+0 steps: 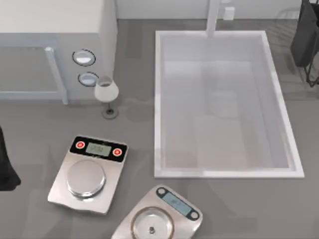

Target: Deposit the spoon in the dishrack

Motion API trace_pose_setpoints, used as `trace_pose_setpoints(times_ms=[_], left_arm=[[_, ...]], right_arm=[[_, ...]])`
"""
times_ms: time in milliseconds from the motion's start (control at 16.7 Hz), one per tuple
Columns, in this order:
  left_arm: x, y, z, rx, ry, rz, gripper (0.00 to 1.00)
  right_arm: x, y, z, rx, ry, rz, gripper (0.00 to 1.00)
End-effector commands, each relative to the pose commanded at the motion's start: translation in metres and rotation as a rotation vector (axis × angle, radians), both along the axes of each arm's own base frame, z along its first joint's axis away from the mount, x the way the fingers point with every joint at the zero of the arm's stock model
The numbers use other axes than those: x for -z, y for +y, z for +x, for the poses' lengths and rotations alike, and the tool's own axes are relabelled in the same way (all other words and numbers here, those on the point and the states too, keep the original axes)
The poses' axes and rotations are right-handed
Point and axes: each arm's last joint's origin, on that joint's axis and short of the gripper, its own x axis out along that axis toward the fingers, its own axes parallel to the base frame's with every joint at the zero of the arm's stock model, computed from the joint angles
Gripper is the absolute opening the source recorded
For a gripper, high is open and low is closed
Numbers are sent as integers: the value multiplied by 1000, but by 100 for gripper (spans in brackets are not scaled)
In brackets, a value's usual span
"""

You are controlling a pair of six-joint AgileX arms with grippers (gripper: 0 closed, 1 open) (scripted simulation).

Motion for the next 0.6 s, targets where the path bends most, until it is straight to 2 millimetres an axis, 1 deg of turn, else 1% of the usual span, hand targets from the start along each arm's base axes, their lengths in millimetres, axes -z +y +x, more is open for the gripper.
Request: trace_pose_setpoints(times_ms=[120,240,360,600], left_arm=[[0,0,0,0,0,0,100],[0,0,0,0,0,0,100],[0,0,0,0,0,0,100],[0,0,0,0,0,0,100]], right_arm=[[-11,-11,-17,32,-114,-74,0],[-18,-17,-29,53,-178,-127,0],[-21,-19,-33,60,-198,-145,0],[-21,-18,-32,58,-196,-141,0]])
